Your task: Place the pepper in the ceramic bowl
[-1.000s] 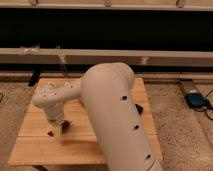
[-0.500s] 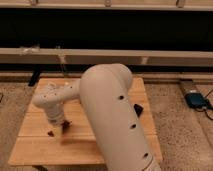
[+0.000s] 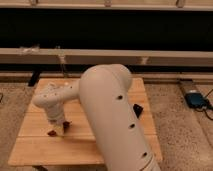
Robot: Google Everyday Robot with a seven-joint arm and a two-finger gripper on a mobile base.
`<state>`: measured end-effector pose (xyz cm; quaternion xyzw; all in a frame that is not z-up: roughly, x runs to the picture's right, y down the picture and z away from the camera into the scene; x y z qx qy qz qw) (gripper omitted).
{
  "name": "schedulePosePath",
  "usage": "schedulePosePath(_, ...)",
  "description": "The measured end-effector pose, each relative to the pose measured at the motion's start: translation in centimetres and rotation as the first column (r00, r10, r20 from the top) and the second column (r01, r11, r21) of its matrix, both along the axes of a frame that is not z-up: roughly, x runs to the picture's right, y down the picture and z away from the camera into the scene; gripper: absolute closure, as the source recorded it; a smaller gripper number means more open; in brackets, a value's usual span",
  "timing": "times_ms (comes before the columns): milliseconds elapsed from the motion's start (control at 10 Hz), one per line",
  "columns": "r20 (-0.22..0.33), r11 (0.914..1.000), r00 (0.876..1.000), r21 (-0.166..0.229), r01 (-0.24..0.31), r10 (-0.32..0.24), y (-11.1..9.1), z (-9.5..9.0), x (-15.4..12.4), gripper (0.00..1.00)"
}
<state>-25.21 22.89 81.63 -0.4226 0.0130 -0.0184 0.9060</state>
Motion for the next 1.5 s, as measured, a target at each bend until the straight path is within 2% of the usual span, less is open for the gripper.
schedulePosePath(200,0.0,1.0,1.0,-0.001,0.002,-0.002,0.0,0.0,0.0,0.87)
schedulePosePath(400,0.0,1.0,1.0,-0.002,0.005,-0.005,0.1,0.0,0.0,1.0)
schedulePosePath(600,0.0,0.9998,1.0,0.019,0.004,-0.004,-0.7,-0.4,-0.2,1.0)
schedulePosePath(700,-0.006,0.9993,1.0,0.038,0.001,-0.001,-1.8,-1.0,0.0,1.0)
schedulePosePath(900,-0.026,0.9973,1.0,0.072,-0.009,0.01,-4.6,-2.3,0.9,1.0)
schedulePosePath(1000,-0.044,0.9959,0.999,0.088,-0.022,0.026,-6.6,-2.5,2.3,1.0)
schedulePosePath(1200,-0.071,0.9944,0.996,0.095,-0.046,0.053,-9.0,-1.9,5.1,1.0)
schedulePosePath(1500,-0.113,0.9926,0.989,0.081,-0.09,0.099,-11.9,-0.6,8.7,1.0)
